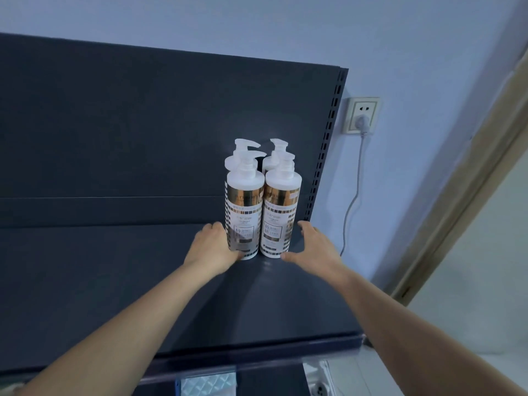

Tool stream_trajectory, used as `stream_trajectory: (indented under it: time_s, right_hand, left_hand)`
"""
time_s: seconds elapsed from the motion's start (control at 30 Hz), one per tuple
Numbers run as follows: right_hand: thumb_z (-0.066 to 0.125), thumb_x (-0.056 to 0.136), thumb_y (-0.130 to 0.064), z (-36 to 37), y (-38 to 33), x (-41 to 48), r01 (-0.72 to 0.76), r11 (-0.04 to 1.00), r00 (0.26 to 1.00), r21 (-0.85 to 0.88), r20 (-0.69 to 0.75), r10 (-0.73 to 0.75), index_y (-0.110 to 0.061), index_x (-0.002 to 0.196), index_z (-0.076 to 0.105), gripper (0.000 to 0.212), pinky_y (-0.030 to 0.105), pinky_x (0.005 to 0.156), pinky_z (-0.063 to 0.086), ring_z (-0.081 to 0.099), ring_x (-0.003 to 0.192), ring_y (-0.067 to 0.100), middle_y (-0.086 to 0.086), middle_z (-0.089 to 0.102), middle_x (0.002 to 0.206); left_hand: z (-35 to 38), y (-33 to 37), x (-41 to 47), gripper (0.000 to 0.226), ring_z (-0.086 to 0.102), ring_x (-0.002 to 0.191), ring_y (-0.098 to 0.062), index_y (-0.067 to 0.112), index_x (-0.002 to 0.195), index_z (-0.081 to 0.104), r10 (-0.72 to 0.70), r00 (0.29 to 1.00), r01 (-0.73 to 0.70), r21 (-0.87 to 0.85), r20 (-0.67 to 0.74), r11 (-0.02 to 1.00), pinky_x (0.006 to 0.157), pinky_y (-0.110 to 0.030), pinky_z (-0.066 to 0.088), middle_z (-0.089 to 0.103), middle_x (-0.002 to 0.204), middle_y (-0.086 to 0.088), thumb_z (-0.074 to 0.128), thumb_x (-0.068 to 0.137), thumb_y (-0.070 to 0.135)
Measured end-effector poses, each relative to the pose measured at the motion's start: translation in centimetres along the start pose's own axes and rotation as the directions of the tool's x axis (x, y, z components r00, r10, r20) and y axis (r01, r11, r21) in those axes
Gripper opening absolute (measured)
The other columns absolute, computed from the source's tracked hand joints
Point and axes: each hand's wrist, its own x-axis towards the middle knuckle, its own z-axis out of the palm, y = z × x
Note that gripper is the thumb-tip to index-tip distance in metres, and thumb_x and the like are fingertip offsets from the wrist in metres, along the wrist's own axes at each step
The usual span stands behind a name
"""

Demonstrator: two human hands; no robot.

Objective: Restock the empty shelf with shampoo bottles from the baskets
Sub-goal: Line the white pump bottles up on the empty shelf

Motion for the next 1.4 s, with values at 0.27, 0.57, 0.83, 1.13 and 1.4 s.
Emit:
stream_trajectory:
  time_s: [0.27, 0.57, 0.83, 1.13, 1.4]
  right_hand:
    - [0.065, 0.088, -0.046, -0.1, 2.1, -4.0, -0.065, 0.956, 0.997, -0.286, 0.03, 0.077, -0.018, 0.149, 0.033, 0.075, 0.037, 0.112, 0.034, 0.035, 0.14, 0.024, 0.004, 0.039, 0.151]
    - [0.062, 0.089, -0.036, -0.5, 2.3, -11.4, -0.386, 0.877, 0.921, -0.287, -0.175, 0.348, -0.016, 0.143, 0.041, 0.061, 0.043, 0.105, 0.041, 0.042, 0.131, 0.029, 0.009, 0.048, 0.139]
    - [0.061, 0.088, -0.036, 1.7, -0.2, -24.3, -0.687, 0.692, 0.723, -0.223, -0.309, 0.618, -0.018, 0.142, 0.041, 0.06, 0.039, 0.101, 0.043, 0.044, 0.129, 0.029, 0.008, 0.049, 0.138]
    - [0.065, 0.087, -0.034, 5.1, -3.9, -39.0, -0.874, 0.466, 0.483, -0.142, -0.362, 0.797, -0.02, 0.146, 0.038, 0.066, 0.04, 0.105, 0.04, 0.042, 0.131, 0.029, 0.007, 0.045, 0.143]
    - [0.063, 0.087, -0.033, 11.3, -9.6, -50.5, -0.942, 0.329, 0.328, -0.06, -0.355, 0.875, -0.018, 0.14, 0.044, 0.059, 0.042, 0.101, 0.044, 0.045, 0.126, 0.031, 0.009, 0.049, 0.136]
  left_hand:
    - [1.8, 1.1, -2.9, 0.051, 0.045, 0.121, -0.025, 0.014, 0.119, 0.048, 0.302, 0.924, -0.364, 0.301, 0.235, 0.881, 0.095, -0.04, 0.046, 0.049, 0.127, -0.004, 0.066, 0.085, 0.046]
    - [3.2, 2.5, -3.1, 0.054, 0.045, 0.124, -0.025, 0.012, 0.128, 0.044, 0.657, 0.708, -0.706, 0.266, 0.258, 0.657, 0.098, -0.038, 0.042, 0.049, 0.133, -0.006, 0.066, 0.086, 0.039]
    - [4.2, 3.7, -7.9, 0.057, 0.044, 0.125, -0.024, 0.012, 0.133, 0.044, 0.857, 0.403, -0.915, 0.129, 0.321, 0.382, 0.102, -0.037, 0.042, 0.05, 0.134, -0.005, 0.065, 0.086, 0.038]
    - [5.1, 3.3, -18.4, 0.059, 0.048, 0.123, -0.024, 0.014, 0.133, 0.044, 0.913, 0.124, -0.988, -0.037, 0.389, 0.15, 0.099, -0.04, 0.045, 0.051, 0.135, -0.004, 0.068, 0.086, 0.039]
    - [4.5, -1.5, -28.2, 0.059, 0.048, 0.121, -0.026, 0.011, 0.134, 0.044, 0.903, -0.04, -0.987, -0.158, 0.429, 0.031, 0.099, -0.04, 0.045, 0.052, 0.133, -0.007, 0.067, 0.086, 0.038]
